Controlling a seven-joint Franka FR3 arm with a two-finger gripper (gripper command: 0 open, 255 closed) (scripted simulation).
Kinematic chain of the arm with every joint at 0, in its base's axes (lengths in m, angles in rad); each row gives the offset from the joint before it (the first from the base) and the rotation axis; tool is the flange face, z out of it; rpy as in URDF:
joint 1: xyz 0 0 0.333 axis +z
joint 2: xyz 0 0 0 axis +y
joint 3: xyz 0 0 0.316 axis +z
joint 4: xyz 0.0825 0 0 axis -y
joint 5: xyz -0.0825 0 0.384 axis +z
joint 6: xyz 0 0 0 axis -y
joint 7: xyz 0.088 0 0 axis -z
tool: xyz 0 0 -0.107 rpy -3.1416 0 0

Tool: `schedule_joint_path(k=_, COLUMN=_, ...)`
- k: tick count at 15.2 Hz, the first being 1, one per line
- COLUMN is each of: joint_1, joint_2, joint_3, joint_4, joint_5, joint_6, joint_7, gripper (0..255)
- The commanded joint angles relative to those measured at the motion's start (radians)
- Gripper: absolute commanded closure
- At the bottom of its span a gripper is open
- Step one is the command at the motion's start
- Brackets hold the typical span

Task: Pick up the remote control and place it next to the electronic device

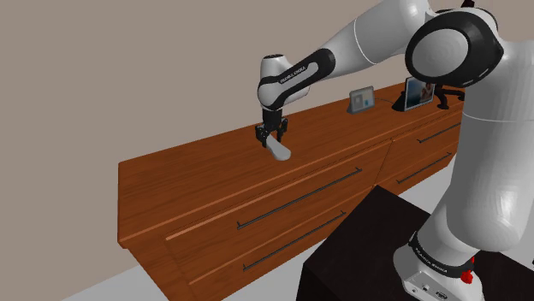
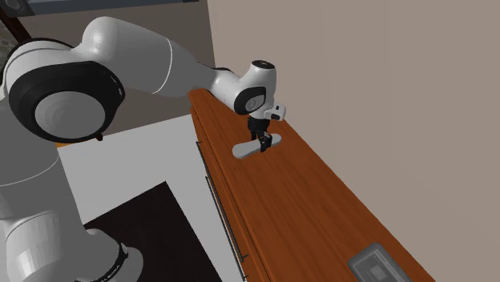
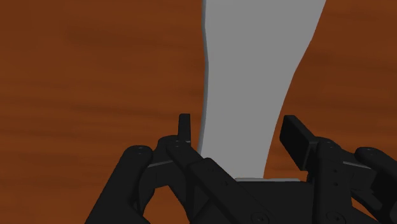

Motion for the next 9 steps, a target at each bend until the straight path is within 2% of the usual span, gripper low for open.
schedule_joint_path(k=1, joint_1=0.0, joint_2=0.0, joint_3=0.0, joint_4=0.0, joint_5=0.0, joint_6=0.0, joint_7=0.0, gripper=255)
schedule_joint_path(k=4, joint_1=0.0, joint_2=0.0, joint_3=0.0, joint_4=0.0, joint_5=0.0, joint_6=0.0, joint_7=0.0, gripper=255)
schedule_joint_path(k=9, joint_1=0.0, joint_2=-0.032, joint_3=0.0, joint_4=0.025, joint_5=-0.001, joint_6=-0.057, joint_7=0.002, gripper=255)
